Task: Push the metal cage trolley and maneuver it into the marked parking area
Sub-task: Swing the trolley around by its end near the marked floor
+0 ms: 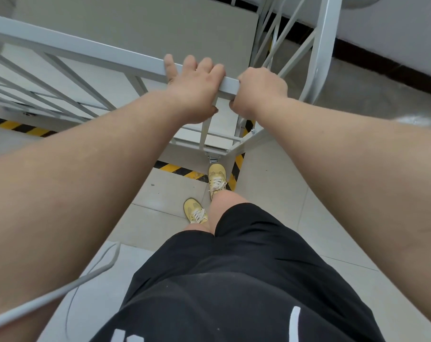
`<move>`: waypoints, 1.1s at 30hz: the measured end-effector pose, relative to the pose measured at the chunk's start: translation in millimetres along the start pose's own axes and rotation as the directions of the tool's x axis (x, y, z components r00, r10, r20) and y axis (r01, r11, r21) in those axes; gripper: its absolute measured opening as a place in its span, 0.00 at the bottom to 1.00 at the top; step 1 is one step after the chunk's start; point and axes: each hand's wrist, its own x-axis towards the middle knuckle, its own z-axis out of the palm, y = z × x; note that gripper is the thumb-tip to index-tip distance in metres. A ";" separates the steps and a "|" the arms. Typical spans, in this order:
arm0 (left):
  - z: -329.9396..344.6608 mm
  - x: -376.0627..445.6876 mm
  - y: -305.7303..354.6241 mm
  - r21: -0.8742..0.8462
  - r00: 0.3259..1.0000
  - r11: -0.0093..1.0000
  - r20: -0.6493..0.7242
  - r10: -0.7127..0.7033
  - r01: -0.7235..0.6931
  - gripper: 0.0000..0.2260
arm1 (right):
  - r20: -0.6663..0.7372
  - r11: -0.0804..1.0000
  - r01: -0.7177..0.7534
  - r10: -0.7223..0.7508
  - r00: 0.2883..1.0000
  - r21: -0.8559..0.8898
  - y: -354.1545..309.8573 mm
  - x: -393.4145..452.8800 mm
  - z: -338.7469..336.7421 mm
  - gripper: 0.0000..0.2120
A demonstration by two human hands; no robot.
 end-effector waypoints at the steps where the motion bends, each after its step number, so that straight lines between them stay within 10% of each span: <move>1: -0.1 0.9 0.2 -0.001 1.000 1.000 0.001 -0.003 0.003 0.20 | -0.001 1.000 0.004 -0.004 1.000 -0.002 0.6 0.6 -0.1 0.11; 33: 3.8 5.5 -6.5 0.072 0.995 0.997 -0.096 0.035 -0.028 0.15 | -0.016 0.993 0.114 -0.114 0.993 -0.008 4.9 2.1 2.3 0.02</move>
